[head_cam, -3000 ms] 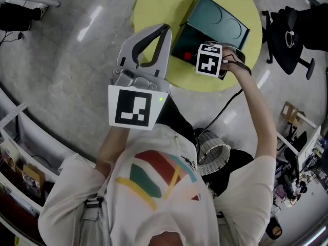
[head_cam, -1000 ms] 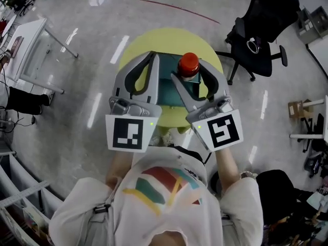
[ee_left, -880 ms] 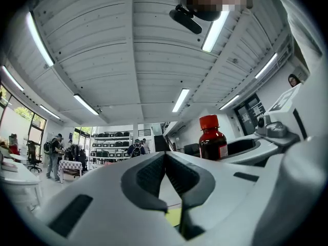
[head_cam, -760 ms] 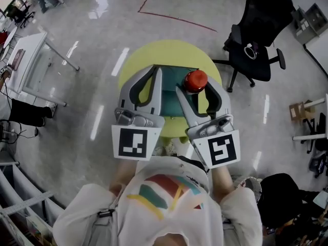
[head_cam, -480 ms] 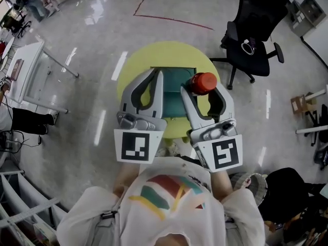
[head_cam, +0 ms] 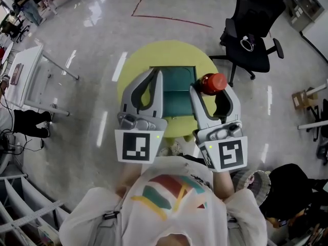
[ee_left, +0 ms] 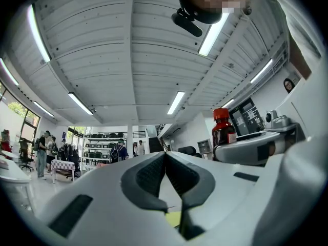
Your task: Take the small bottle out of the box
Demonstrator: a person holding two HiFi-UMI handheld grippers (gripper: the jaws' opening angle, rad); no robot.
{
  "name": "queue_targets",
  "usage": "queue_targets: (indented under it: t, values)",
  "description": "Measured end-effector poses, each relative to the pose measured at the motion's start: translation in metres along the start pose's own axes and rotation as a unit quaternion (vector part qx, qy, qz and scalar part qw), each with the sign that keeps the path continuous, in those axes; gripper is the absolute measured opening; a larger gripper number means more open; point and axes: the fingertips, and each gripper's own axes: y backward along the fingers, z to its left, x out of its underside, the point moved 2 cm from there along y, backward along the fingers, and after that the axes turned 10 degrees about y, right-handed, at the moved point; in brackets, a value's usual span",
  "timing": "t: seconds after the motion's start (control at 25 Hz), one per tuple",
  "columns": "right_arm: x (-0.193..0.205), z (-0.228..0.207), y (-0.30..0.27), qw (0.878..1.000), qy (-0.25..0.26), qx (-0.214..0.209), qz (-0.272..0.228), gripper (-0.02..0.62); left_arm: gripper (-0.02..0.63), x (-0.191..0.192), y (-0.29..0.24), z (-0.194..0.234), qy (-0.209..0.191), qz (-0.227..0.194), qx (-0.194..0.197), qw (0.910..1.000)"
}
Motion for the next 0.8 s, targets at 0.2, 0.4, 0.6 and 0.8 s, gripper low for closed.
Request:
queue_targets:
  t: [0.2, 0.4, 0.6, 0.8]
  values:
    - [-0.0023, -0.0034, 0.0026, 1.000, -0.001, 0.007, -0.004, 0.210, 0.015, -0.0027, 0.0008, -0.0024, 0.002, -0.003, 0.001, 1.0000]
    - [-0.0017, -0.0032, 0.0059, 1.000, -0.004, 0.012, 0.001, 0.210, 0.015, -0.0033, 0.0026, -0.0034, 0.000, -0.005, 0.003, 1.0000]
    - [-0.0030, -0.0049, 0.0078, 1.000, 0.010, 0.018, 0.001, 0.210, 0.015, -0.0027, 0.0028, -0.0029, 0.002, -0.004, 0.003, 1.0000]
    - [-0.0029, -0.0056, 0.0088, 1.000, 0.015, 0.021, 0.000, 0.210, 0.015, -0.0012, 0.0019, -0.0042, 0.001, -0.003, 0.008, 1.0000]
